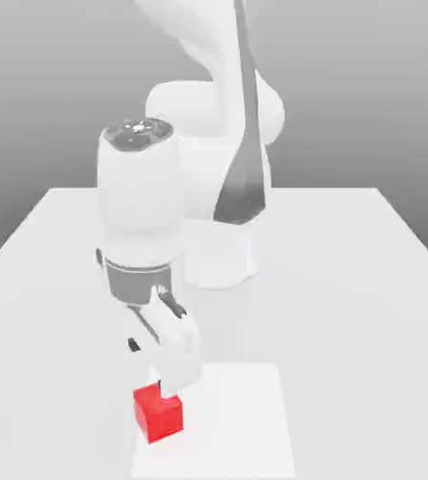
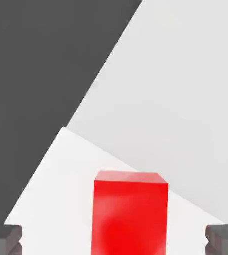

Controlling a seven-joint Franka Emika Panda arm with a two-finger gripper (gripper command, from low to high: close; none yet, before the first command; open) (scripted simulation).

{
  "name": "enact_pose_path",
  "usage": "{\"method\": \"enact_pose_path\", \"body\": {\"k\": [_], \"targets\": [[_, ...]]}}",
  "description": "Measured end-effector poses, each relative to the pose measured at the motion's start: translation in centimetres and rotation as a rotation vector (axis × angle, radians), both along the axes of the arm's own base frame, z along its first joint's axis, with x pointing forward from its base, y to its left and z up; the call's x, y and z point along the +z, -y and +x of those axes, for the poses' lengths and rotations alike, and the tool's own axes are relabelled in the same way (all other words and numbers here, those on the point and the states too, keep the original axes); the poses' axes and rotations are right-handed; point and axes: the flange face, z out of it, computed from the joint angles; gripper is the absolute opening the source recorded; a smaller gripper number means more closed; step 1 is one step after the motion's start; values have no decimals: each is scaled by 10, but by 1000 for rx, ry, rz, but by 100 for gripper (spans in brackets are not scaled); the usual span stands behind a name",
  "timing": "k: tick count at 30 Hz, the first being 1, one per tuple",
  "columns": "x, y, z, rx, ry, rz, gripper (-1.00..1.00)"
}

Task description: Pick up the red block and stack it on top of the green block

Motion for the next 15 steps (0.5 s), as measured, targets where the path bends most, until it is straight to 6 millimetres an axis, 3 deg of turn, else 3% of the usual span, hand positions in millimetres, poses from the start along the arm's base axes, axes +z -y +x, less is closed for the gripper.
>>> {"method": "enact_pose_path", "body": {"k": [3, 4, 10, 15], "targets": [[-35, 0, -1, -5, -4, 1, 0], [-43, -1, -2, -5, -5, 1, -100], [-47, -1, -2, -4, -3, 1, -100], [-5, 0, -1, -6, -3, 1, -100]]}}
